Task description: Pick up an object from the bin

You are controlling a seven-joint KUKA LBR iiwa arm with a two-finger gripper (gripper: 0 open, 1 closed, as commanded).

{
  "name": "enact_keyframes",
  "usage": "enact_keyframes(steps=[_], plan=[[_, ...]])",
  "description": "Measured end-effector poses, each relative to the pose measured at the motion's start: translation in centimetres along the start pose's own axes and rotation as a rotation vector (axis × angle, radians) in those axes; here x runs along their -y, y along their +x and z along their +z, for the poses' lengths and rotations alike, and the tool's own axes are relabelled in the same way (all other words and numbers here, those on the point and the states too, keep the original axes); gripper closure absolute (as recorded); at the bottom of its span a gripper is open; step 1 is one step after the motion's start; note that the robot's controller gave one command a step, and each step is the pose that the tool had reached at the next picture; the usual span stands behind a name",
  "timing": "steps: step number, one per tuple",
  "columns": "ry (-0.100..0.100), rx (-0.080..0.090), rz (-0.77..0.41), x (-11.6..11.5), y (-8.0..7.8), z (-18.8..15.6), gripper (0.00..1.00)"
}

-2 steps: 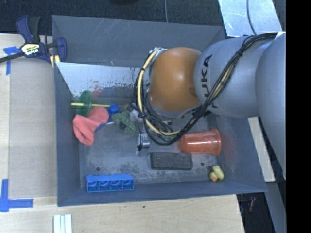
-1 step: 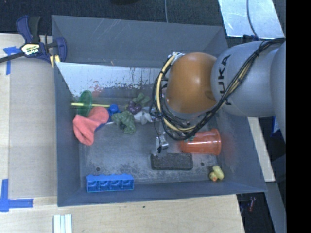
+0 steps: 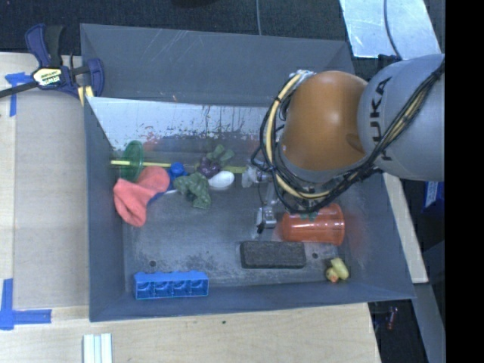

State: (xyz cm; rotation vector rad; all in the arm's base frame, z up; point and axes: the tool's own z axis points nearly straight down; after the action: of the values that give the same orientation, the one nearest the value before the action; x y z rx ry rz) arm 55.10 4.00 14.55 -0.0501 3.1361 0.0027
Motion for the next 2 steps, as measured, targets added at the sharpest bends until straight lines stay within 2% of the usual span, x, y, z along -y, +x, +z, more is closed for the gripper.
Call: enact_keyframes(steps=[1, 2], plan=[[0.001, 0.009, -0.056, 1.6, -1.5, -2.0, 0.00], [0.000, 0.004, -0.023, 4.7, -0.6, 0.2, 0.00]])
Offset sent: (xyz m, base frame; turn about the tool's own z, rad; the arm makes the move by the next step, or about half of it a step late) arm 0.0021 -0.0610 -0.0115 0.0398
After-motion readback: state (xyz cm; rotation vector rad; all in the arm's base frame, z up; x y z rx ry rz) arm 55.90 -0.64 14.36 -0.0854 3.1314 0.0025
